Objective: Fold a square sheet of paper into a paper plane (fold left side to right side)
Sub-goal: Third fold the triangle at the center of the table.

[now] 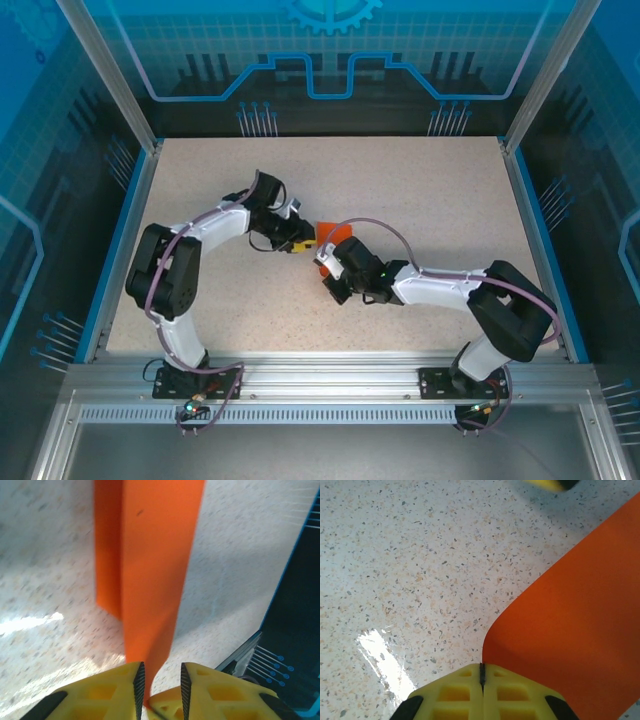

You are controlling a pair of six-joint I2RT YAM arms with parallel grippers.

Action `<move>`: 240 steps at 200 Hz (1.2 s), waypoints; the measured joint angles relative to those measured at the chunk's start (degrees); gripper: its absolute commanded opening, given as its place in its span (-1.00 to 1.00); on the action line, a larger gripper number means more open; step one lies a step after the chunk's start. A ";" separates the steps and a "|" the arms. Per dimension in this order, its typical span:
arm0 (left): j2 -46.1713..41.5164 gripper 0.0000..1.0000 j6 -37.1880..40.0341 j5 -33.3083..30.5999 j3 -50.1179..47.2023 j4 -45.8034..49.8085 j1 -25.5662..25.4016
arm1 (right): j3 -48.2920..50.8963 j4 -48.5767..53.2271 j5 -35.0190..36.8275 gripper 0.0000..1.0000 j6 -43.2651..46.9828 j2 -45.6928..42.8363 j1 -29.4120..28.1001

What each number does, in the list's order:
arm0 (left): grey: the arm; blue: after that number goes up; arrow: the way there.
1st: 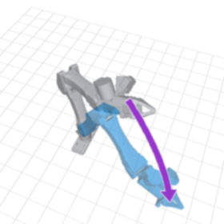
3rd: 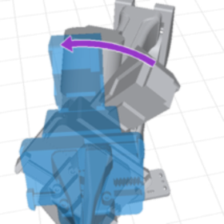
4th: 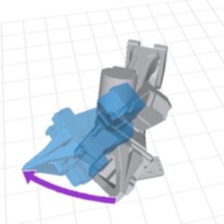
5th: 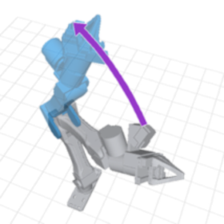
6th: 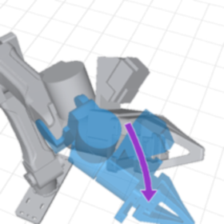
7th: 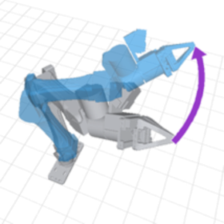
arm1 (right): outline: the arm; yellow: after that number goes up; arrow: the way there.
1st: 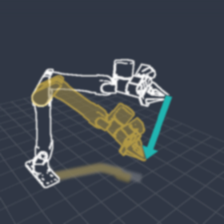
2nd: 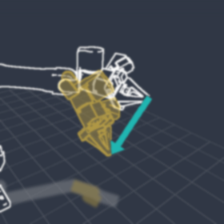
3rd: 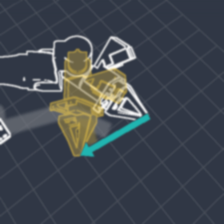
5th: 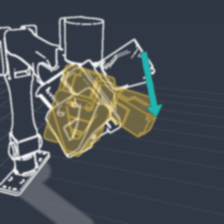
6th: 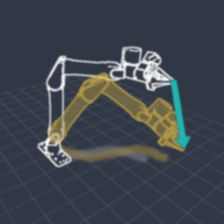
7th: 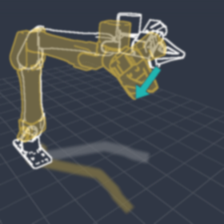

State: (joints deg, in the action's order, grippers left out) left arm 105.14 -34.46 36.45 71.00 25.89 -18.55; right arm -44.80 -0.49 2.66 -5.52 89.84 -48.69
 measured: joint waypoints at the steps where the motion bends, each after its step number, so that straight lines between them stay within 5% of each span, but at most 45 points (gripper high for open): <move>1: 0.11 -0.58 -0.02 0.02 0.15 -0.02 0.00 | 0.00 0.00 -0.09 -1.00 -0.04 0.02 0.02; 109: 22.05 -0.69 9.03 1.95 20.65 5.84 -3.80 | -0.76 -0.15 -6.86 -1.00 -4.39 2.86 3.72; 240: 26.18 -0.77 13.68 -0.26 24.13 10.95 -4.57 | -4.81 4.59 -3.87 -1.00 -5.20 5.90 7.48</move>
State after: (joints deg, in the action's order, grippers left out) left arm 131.33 -20.78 36.18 95.13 36.84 -23.11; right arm -49.60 4.10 -1.21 -10.72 95.74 -41.21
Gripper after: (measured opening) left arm 0.115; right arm 0.045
